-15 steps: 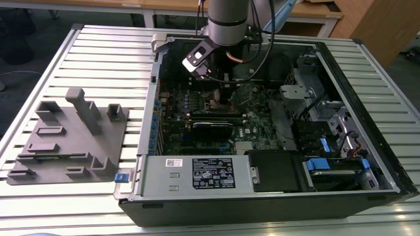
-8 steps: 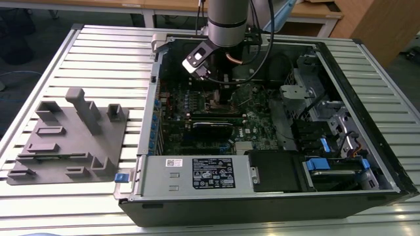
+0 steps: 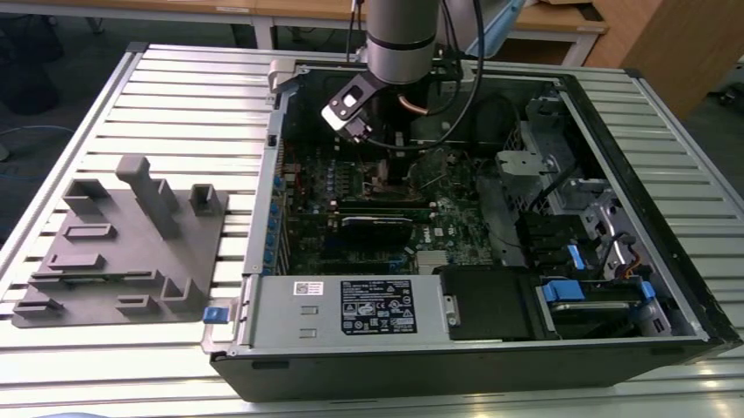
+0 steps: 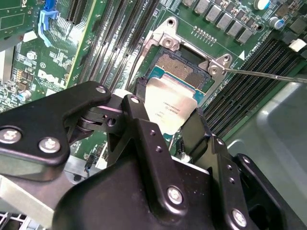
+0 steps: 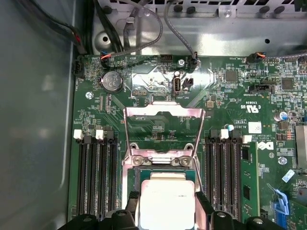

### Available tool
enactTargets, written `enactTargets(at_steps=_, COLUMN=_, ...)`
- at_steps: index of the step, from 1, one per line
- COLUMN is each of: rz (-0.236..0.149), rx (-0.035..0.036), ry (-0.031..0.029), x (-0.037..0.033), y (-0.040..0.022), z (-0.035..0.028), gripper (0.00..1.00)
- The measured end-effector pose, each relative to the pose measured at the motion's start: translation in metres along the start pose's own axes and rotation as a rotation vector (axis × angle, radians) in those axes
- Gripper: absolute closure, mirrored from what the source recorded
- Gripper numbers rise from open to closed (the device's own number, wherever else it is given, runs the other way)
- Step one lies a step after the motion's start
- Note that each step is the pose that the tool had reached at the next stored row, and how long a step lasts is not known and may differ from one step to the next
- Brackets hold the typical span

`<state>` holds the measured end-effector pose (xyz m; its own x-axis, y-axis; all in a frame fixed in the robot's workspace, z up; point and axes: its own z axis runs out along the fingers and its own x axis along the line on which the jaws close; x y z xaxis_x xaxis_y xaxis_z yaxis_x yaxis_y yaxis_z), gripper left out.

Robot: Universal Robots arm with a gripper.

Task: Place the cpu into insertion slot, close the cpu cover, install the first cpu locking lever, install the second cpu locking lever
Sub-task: 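Place the cpu into insertion slot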

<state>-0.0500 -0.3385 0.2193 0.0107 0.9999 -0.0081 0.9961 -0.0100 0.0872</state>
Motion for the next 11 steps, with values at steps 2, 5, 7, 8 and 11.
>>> enactTargets(at_steps=2, rz=0.0, rx=0.0001, ry=-0.0002, x=0.0, y=-0.0003, z=0.0013, gripper=0.46)
enactTargets(at_steps=5, rz=0.0, rx=0.0002, ry=-0.0003, x=-0.0001, y=-0.0005, z=0.0019, gripper=0.46)
enactTargets(at_steps=7, rz=0.0, rx=0.0002, ry=-0.0003, x=0.0, y=-0.0005, z=0.0019, gripper=0.46)
enactTargets(at_steps=8, rz=0.0, rx=0.0001, ry=-0.0001, x=0.0, y=-0.0006, z=0.002, gripper=0.46)
enactTargets(at_steps=11, rz=0.001, rx=0.0, ry=0.0002, x=0.0003, y=-0.001, z=0.0022, gripper=0.46)
